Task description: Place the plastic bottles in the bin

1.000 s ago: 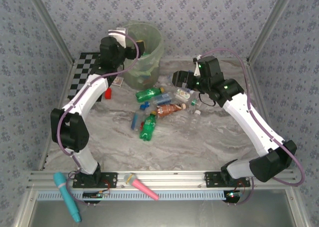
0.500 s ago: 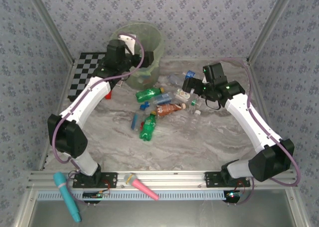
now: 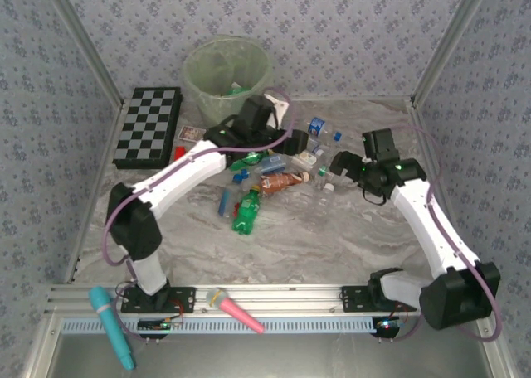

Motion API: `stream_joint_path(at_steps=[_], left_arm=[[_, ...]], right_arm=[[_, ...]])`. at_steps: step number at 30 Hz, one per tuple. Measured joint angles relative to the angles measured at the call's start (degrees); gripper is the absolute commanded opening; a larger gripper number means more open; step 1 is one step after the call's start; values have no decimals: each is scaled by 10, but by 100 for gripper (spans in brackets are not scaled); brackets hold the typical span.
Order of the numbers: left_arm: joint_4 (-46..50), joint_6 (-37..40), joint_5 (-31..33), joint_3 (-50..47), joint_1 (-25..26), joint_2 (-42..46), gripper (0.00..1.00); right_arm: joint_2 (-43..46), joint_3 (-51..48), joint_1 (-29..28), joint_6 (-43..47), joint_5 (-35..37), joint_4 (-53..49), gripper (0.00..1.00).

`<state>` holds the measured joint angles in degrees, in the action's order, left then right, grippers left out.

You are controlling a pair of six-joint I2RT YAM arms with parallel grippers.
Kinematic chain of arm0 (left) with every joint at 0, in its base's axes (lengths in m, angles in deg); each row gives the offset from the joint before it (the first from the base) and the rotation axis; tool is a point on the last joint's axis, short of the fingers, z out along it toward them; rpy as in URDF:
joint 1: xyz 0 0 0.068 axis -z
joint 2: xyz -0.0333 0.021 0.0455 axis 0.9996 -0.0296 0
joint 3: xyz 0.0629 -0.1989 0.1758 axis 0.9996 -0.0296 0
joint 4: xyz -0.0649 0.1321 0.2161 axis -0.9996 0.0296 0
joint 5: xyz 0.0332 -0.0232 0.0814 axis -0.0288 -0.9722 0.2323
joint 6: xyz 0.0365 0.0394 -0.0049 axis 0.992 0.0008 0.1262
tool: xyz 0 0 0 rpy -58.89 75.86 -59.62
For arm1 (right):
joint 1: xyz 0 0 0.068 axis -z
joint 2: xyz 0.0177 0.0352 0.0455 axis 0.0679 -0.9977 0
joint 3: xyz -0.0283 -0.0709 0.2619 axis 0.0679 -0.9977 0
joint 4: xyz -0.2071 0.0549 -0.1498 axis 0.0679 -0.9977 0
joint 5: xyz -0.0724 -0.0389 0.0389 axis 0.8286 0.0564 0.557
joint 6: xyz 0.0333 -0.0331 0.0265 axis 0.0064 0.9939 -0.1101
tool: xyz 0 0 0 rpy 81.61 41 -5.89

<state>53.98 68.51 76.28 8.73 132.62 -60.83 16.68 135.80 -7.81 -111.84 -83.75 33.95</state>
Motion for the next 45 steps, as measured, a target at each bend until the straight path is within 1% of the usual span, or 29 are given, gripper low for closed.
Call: stream_joint_path(at_steps=[7,12,16,22,30,35,39,44,45], left_arm=[[103,-15,0,107,59,-140,89],[184,-20,0,208,91,-231,89],[247,-20,-4,280,110,-292,88],[321,-14,-6,350,127,-357,88],[367,1,-7,377,135,-395,86],[376,8,-17,383,135,-413,79],[379,14,-21,384,135,-427,65],[380,19,-21,384,134,-428,59],[381,20,-19,384,134,-426,56]], right_arm=[[118,-43,53,-4,13,-30,99],[169,-52,66,-4,16,-54,99],[185,-52,71,-4,16,-68,99],[190,-52,73,-4,16,-73,99],[190,-52,73,-4,16,-73,99],[189,-52,73,-4,14,-73,99],[185,-52,73,-4,14,-73,99],[183,-51,73,-4,14,-72,99],[182,-51,73,-4,14,-71,99]])
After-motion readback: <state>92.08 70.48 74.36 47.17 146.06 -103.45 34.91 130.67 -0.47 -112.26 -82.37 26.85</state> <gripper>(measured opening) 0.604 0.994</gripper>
